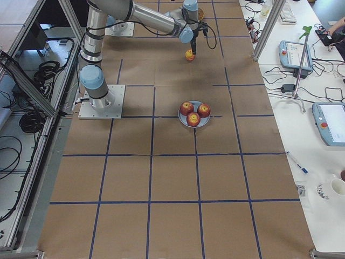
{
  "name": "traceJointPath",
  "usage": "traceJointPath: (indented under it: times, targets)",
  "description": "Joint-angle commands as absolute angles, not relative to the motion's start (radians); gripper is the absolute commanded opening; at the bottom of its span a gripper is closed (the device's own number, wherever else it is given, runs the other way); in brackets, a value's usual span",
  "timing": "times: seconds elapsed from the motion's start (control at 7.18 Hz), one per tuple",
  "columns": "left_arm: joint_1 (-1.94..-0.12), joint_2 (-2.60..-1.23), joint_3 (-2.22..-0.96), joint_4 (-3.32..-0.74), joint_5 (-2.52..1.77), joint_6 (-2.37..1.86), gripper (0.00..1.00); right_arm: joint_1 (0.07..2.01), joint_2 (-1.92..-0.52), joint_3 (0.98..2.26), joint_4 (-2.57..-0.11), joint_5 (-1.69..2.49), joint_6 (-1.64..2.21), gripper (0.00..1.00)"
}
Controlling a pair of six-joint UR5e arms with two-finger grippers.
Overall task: Transfer apple from basket to plate
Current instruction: 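Reach the right gripper to the apple at the table center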
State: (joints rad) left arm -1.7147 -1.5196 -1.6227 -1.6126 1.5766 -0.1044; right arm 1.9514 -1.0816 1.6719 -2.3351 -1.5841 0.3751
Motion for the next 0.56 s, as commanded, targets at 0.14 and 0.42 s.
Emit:
traceJointPath:
  times: [0.14, 0.42]
  targets:
    - [-1.713, -1.522, -1.623, -1.612, 1.575, -0.104, 0.99, 1.976, -1.003, 1.675, -2.398, -1.608, 0.387, 1.00]
    - [-1.713, -1.520, -1.623, -1.612, 1.575, -0.104, 0.99, 1.976, -0.996, 1.677, -2.395, -1.611, 0.384, 1.00]
